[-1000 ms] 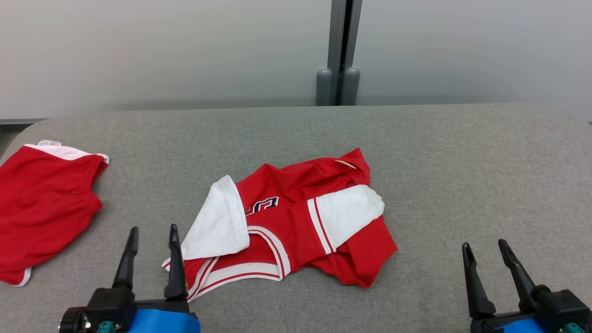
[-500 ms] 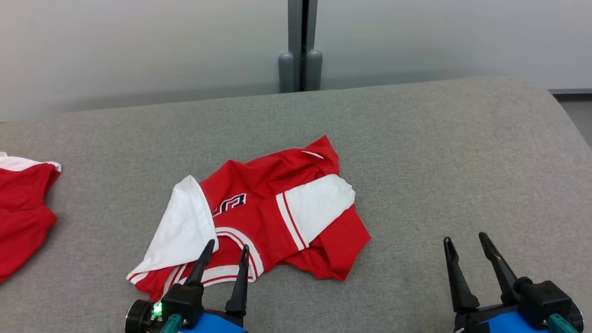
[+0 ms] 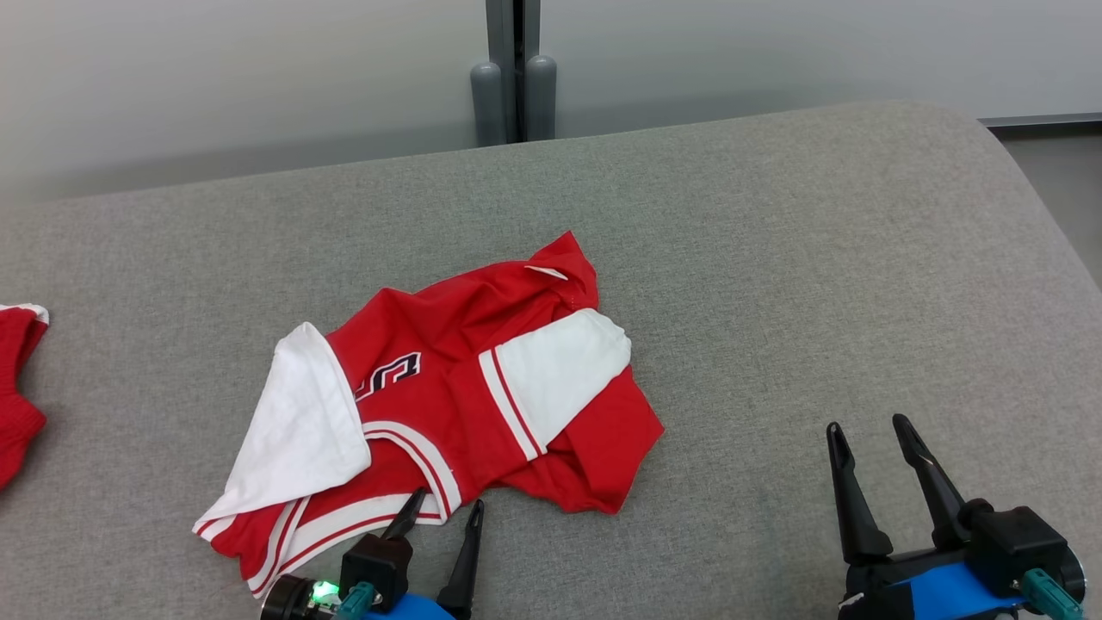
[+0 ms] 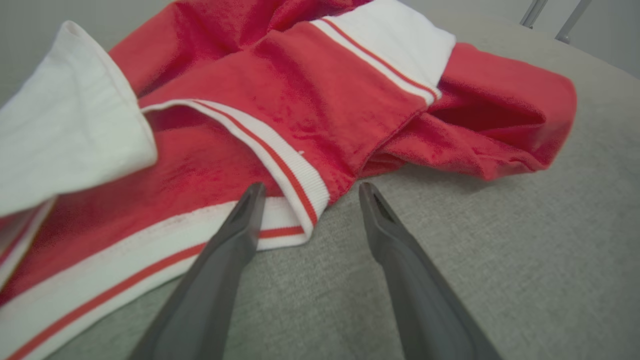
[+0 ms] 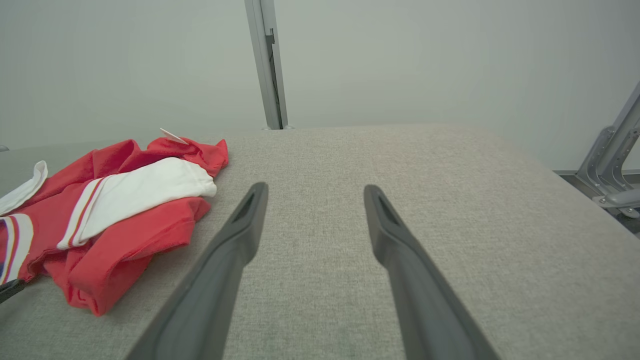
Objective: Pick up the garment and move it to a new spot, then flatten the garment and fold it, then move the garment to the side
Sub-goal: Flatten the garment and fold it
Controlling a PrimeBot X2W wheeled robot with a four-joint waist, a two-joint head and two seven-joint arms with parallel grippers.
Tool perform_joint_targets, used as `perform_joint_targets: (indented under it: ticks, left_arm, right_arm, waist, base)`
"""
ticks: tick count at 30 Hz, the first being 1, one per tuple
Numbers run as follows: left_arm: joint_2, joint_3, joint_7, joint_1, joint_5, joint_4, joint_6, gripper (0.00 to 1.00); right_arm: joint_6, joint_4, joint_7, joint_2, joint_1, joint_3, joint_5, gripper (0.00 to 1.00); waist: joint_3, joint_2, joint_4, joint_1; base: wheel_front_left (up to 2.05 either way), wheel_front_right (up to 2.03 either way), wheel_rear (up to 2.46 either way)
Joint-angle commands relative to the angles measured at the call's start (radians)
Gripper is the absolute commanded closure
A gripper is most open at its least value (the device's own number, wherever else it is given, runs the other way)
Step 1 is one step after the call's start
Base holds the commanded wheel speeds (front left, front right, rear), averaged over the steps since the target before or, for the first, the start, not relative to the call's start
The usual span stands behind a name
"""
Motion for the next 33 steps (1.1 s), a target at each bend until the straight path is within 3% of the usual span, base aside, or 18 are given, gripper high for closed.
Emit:
perform_joint_targets:
  ticks: [1, 7, 8, 9, 10, 11, 21, 33]
  left_arm:
    - [0.001, -0.006, -0.003, -0.025, -0.007, 0.023, -0.003, 0.00]
    - [0.001, -0.037, -0.003, -0.053, -0.029, 0.047, -0.008, 0.00]
    - [0.001, -0.044, -0.003, -0.057, -0.035, 0.050, -0.007, 0.57]
    - [0.001, -0.044, -0.003, -0.057, -0.035, 0.050, -0.007, 0.57]
    - [0.001, -0.050, -0.003, -0.059, -0.039, 0.053, -0.007, 0.92]
    - [0.001, -0.054, -0.003, -0.062, -0.043, 0.057, -0.007, 1.00]
    - [0.009, -0.012, -0.003, -0.027, -0.039, -0.001, -0.003, 1.00]
    - [0.095, 0.091, -0.003, 0.141, -0.056, -0.205, -0.007, 1.00]
  right_arm:
    - [0.000, 0.004, -0.005, -0.001, -0.010, -0.001, 0.007, 0.00]
    - [0.000, 0.011, -0.010, -0.001, -0.013, 0.001, 0.010, 0.00]
    - [0.000, 0.012, -0.011, -0.001, -0.012, -0.001, 0.010, 0.00]
    - [0.000, 0.012, -0.011, -0.001, -0.012, -0.001, 0.010, 0.00]
    - [0.000, 0.014, -0.011, -0.001, -0.010, -0.002, 0.010, 0.00]
    - [0.000, 0.015, -0.010, -0.001, -0.007, -0.004, 0.011, 0.00]
    - [0.000, 0.027, -0.015, -0.001, 0.021, -0.012, 0.016, 0.00]
    - [0.000, 0.052, -0.020, -0.001, 0.052, -0.029, 0.022, 0.00]
  waist:
    - [0.002, -0.0002, -0.004, -0.0001]
    - [0.001, -0.0002, -0.013, -0.0001]
    - [0.000, -0.0002, -0.012, -0.0001]
    - [0.000, -0.0002, -0.012, -0.0001]
    - [-0.002, -0.0002, -0.010, -0.0001]
    - [-0.003, -0.0002, -0.008, -0.0001]
    - [-0.041, -0.0002, 0.070, -0.0001]
    - [-0.083, -0.0002, 0.199, -0.0001]
  base:
    - [0.00, 0.00, 0.00]
    - [0.00, 0.00, 0.00]
    - [0.00, 0.00, 0.00]
    - [0.00, 0.00, 0.00]
    - [0.00, 0.00, 0.00]
    - [0.00, 0.00, 0.00]
    - [0.00, 0.00, 0.00]
    - [0.00, 0.00, 0.00]
